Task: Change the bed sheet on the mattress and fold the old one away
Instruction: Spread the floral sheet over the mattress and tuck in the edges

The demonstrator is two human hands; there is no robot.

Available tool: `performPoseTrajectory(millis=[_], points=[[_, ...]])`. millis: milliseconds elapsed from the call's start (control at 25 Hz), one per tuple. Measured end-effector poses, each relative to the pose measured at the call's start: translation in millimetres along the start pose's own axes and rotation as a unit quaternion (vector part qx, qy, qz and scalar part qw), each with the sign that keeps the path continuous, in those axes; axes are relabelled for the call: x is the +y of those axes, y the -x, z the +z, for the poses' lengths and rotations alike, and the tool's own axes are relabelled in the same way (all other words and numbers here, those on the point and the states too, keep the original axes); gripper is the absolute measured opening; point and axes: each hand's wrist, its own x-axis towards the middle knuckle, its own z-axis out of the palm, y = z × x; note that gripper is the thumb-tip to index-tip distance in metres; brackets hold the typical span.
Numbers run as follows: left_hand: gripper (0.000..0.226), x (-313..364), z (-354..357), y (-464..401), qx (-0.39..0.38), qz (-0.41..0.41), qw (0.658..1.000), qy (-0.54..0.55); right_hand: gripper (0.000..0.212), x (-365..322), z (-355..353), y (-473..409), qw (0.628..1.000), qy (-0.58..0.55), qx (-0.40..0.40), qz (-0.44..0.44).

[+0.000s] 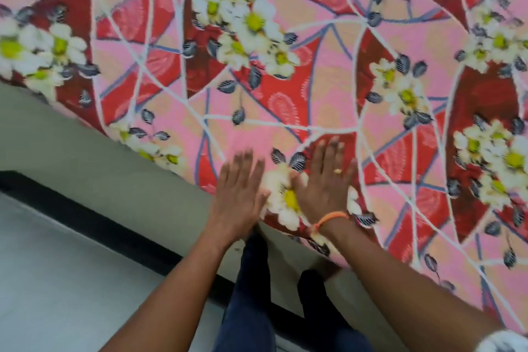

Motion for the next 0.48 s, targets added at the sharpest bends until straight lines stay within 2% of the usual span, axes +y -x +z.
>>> performPoseTrajectory(millis=[120,200,280,320,360,440,480], points=[[0.068,-59.7,-1.6,35.9,0.022,-0.042,0.999,0.007,0.081,-73.8,8.7,16.6,0.973,0.018,-0.005,-0.23],[0.065,-114.6,-20.0,51.1,0.033,-0.068,0.997,0.001,0.066,-134.2,2.5,12.0,0.918,-0.013,-0.001,-0.395],[0.056,-148.4,-44.2,49.0,0.033,-0.022,0.999,0.013,0.047,-169.3,-12.9,-17.6,0.858,-0.034,0.025,-0.512],[0.048,-157.8,-58.6,42.4,0.057,-0.016,0.998,0.026,0.042,-178.2,-20.2,-42.4,0.861,-0.04,0.07,-0.503],[0.041,-169.5,-74.9,31.8,0.092,-0.032,0.994,0.041,0.041,-186.0,-28.6,-71.1,0.893,-0.077,0.102,-0.431],[0.043,-193.6,-101.2,1.7,0.132,-0.103,0.984,0.058,0.058,-186.4,-44.1,-133.8,0.971,-0.157,0.116,-0.137],[0.05,-205.4,-111.3,-15.3,0.119,-0.131,0.982,0.06,0.073,-184.1,-50.3,-158.2,0.984,-0.152,0.094,0.002]])
